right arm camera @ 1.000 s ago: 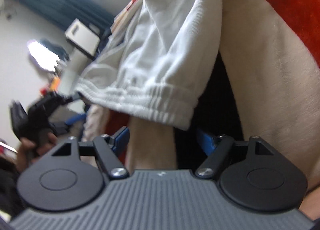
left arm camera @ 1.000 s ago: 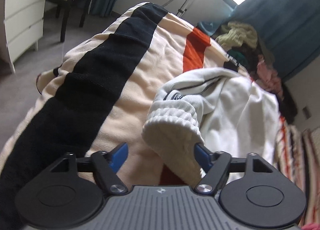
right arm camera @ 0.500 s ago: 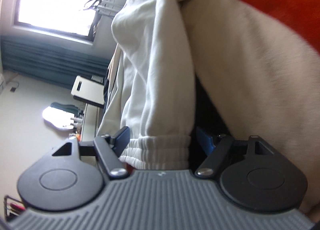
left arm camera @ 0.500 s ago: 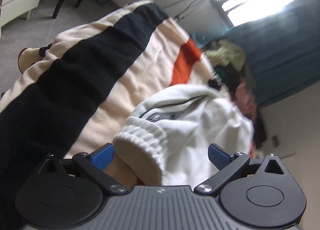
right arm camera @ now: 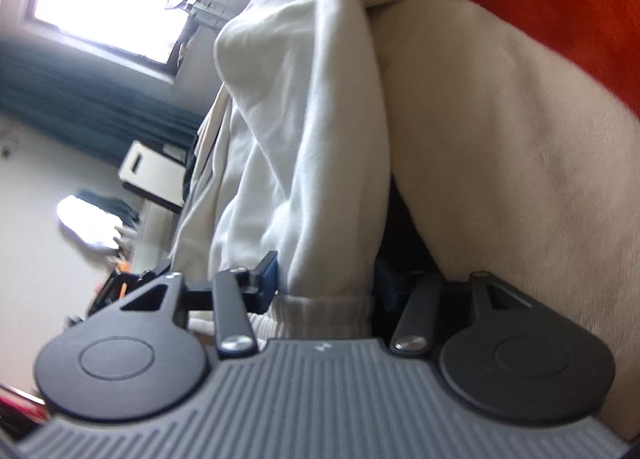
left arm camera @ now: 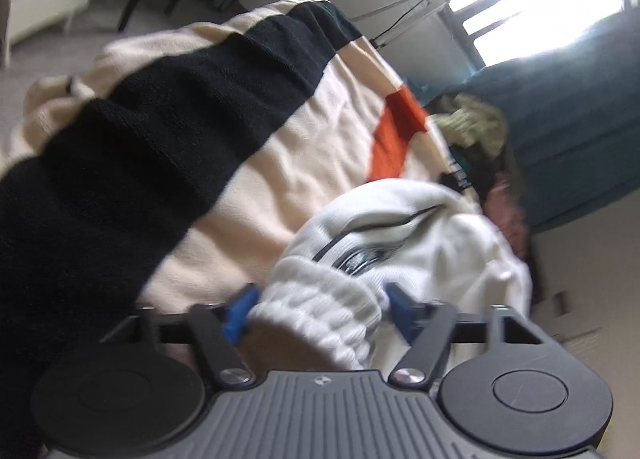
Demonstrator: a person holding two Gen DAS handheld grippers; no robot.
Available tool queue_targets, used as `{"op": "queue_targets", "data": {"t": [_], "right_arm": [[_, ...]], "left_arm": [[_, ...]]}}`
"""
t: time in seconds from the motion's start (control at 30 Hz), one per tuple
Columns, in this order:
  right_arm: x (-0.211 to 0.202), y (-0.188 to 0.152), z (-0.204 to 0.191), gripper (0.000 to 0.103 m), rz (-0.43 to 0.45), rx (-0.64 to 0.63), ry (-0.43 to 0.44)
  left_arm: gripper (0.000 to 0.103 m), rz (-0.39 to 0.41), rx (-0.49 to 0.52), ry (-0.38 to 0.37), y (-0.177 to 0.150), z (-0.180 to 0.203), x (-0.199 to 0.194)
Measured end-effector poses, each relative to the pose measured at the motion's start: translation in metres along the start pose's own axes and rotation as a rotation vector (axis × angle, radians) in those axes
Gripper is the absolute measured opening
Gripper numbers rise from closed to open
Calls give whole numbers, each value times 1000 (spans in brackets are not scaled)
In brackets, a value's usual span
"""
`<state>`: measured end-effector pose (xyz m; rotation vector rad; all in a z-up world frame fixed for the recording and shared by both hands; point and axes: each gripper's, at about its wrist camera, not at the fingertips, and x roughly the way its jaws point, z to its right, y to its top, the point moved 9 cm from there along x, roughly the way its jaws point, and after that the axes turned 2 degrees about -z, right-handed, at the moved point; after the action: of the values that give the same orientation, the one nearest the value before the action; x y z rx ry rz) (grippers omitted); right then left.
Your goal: Fold clothes
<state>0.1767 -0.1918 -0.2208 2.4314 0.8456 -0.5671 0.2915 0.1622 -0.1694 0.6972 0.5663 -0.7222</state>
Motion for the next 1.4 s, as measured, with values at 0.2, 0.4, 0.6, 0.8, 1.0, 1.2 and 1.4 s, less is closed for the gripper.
{"op": "queue_targets", "data": {"t": [0.2,0.4,0.6,0.8,1.0,1.2,1.4], "right_arm": [[-7,1,-7,26,6,-40,12],[-26,-3,-41,18,-8,-6,190],[21,-18,-108,11,-110,-35,290],[100,-21,-190,8,-199,-102,407],[196,-5,-236,7,-235,-109,435],[264,7,-228,7,-275,-74,405],[264,10,-238,8,-296,-158,407]], "left_arm": [[30,88,66,66,1,18,-13],[14,210,34,112,33,36,-38],[14,338,97,199,121,56,-58],[13,401,162,336,242,68,-50],[14,350,366,504,341,75,41],[17,244,351,519,367,27,142],[24,217,439,482,360,23,161]]}}
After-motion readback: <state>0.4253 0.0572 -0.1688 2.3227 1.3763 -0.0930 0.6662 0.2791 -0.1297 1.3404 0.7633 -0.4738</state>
